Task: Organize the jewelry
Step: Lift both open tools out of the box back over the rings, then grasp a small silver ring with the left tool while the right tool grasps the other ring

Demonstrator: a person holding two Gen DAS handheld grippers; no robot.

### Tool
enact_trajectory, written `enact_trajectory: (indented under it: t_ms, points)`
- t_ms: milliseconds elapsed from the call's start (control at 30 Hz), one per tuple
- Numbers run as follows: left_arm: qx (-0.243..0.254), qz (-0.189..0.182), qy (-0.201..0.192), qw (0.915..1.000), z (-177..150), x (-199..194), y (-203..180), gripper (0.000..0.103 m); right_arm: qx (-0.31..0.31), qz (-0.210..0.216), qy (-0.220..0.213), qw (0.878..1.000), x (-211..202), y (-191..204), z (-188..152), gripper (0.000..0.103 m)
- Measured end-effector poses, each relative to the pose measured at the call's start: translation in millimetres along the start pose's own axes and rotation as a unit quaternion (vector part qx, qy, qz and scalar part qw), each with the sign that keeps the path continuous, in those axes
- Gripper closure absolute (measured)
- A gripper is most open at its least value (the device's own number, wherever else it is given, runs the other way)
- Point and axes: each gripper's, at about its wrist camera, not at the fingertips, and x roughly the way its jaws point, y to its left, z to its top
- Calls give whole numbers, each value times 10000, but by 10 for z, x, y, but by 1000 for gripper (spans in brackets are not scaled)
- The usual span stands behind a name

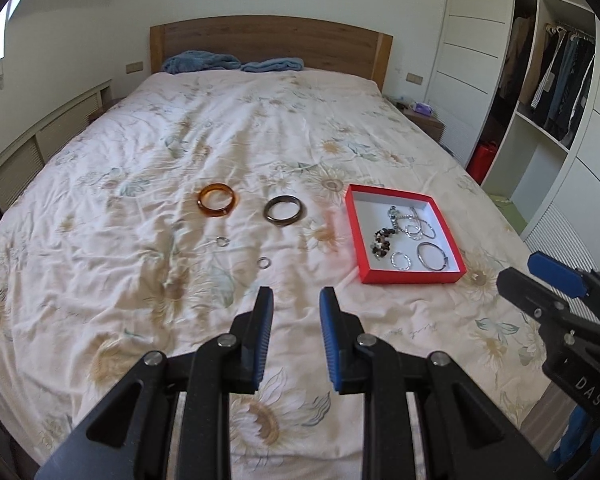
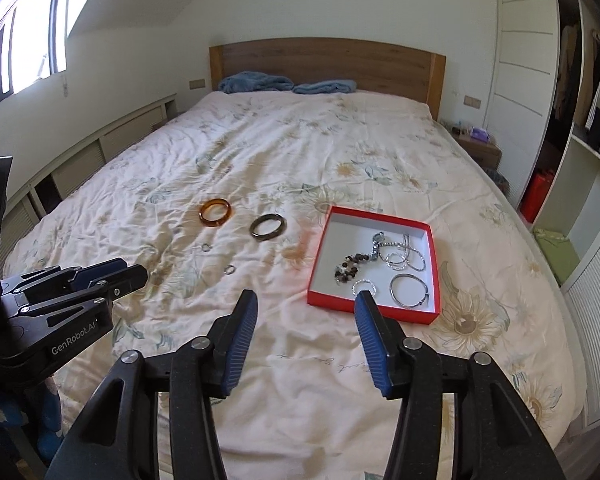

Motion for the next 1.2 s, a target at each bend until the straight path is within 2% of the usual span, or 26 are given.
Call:
enact_trajectory:
  t_ms: [533,733,967,1200]
  points:
    - [-170,261,-403,9987,-296,-677,273,79,-338,125,-486,9982,-565,429,-98,52]
    - [-292,378,-448,9979,-370,-777,402,74,-222,352,-558,9976,-622,416,-107,52]
    - [-279,394,-109,9988,-314,-495,532,74,143,506,-485,9974,-420,214,-64,52]
    - [-451,292,255,9982,-252,97,779,74,137,1026,9,9946,286,304,-19,52]
